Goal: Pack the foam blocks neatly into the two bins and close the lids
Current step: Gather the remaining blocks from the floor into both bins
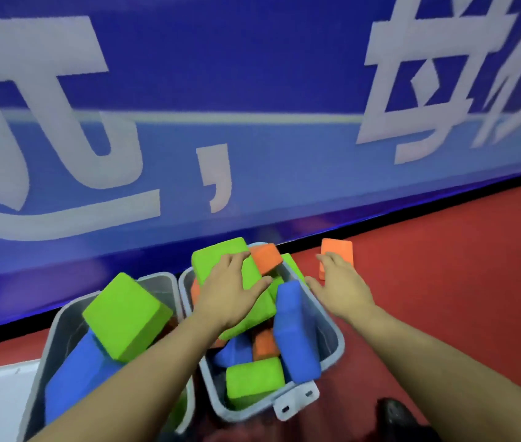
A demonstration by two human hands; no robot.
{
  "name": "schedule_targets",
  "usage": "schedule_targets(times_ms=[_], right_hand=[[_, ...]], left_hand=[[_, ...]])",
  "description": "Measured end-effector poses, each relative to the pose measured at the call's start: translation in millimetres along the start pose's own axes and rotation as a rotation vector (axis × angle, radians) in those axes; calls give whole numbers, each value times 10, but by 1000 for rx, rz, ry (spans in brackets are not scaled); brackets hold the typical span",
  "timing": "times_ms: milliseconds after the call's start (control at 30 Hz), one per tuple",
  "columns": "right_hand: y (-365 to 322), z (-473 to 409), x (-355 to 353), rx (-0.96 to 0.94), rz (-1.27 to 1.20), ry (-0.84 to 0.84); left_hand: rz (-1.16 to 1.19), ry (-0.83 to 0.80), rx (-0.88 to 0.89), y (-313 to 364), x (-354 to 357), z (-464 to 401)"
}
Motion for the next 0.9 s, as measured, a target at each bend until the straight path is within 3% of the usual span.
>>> schedule_targets(times_ms=[133, 333, 467, 633, 767, 900], right_hand=[[1003, -352, 244, 113, -46, -51], [2220, -1470, 779, 221, -84, -97], [2928, -2178, 1467, 350, -130, -131], [3492, -2696, 2291, 480, -188, -207], [3803, -3096, 2801, 598, -283, -224], [4033, -3347, 3239, 818, -472, -191]], left_hand=[[21, -81, -37, 379, 927, -534], [232, -178, -226, 708, 2489, -1817], [317, -177, -527, 406, 3570, -2608], [375, -141, -980, -240, 4493, -2826], [661, -23, -1255, -825, 5076, -3000], [1117, -104, -1359, -1007, 5679, -3119]])
Point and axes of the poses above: each hand's wrist, its own z-axis away from the middle knuckle, its own x-axis out of the palm, y = z × x, the point moved 9 cm from there along -z, towards the middle knuckle, and after that the axes turned 1 degree about -y, right-handed, at the moved point
